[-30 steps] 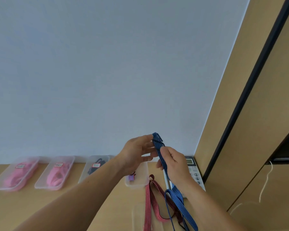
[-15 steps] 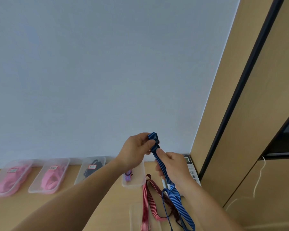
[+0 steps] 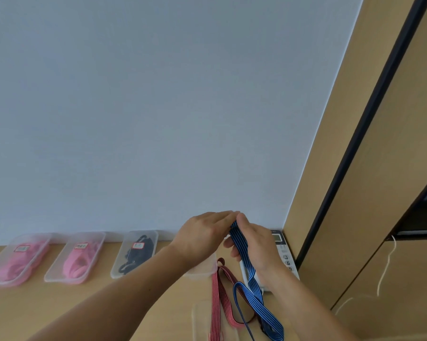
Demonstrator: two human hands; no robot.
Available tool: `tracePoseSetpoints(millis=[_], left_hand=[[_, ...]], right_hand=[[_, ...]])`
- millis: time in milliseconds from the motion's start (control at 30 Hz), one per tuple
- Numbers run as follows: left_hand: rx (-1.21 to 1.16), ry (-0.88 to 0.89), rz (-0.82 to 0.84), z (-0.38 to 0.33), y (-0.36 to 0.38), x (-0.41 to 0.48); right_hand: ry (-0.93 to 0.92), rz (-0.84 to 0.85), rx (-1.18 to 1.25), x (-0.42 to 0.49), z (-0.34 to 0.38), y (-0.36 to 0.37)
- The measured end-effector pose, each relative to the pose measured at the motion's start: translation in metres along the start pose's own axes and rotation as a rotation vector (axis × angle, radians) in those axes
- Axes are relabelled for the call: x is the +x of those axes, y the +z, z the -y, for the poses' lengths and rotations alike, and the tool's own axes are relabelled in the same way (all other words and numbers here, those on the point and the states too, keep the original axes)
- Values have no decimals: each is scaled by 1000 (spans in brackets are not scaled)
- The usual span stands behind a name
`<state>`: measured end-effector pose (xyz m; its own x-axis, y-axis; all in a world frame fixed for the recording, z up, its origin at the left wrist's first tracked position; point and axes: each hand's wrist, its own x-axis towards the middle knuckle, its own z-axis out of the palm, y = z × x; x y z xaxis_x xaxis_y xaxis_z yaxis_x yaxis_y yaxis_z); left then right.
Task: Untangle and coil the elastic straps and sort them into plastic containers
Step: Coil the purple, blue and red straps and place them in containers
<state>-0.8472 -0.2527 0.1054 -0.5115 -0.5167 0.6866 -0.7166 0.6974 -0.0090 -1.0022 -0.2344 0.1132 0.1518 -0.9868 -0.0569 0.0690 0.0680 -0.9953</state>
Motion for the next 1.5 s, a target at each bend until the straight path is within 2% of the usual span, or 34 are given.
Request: tracePoseSetpoints(millis=[67,100,167,233,300,333,400,600,733,900,1067,1300,1367,1400,1433,1500], left_hand=[[-92,-16,64,1,1,-1],[-175,-90,116,1,1,-2],[-442,-368,241,-1,-1,-4],[-785,-706,232,-3,-2,-1],[-1119,-936,189,-3,-5,9],[-1246,-970,218,-4,-8,13],[-1341,-936,237,-8,-10,15],[-1229,-931,138,-9,-7,17],[-1176,-836,92,-12,-4,18],[-802,-675,63,-9,2,12],[-333,-376,-8,-5,6,2],[8,40,-130,9,10,-4],[7,15,-105,12,13,-3],[-84,-69,-92,12,14,-1],[-243,-225,-75,9,13,1],[-742,-685,38,3,7,9]], right_hand=[[-17,-37,-16,0,-3,0],[-28,-58,-29,1,-4,0],[-58,-103,-44,2,-5,-2],[-99,-129,-52,2,-5,-4],[-140,-132,-65,1,-6,-4],[-155,-130,-81,1,-6,-4],[-168,-123,-118,-1,-9,-4],[-62,-171,-131,-2,-13,-8],[-22,-181,-138,-3,-12,-11],[6,-125,-147,-3,-7,-14],[17,-108,-25,-2,-1,-10],[11,-79,-1,0,-2,-8],[8,-74,40,1,-3,-7],[-2,-77,52,1,-4,-8],[-20,-79,54,1,-4,-9],[-63,-73,35,1,-3,-10]])
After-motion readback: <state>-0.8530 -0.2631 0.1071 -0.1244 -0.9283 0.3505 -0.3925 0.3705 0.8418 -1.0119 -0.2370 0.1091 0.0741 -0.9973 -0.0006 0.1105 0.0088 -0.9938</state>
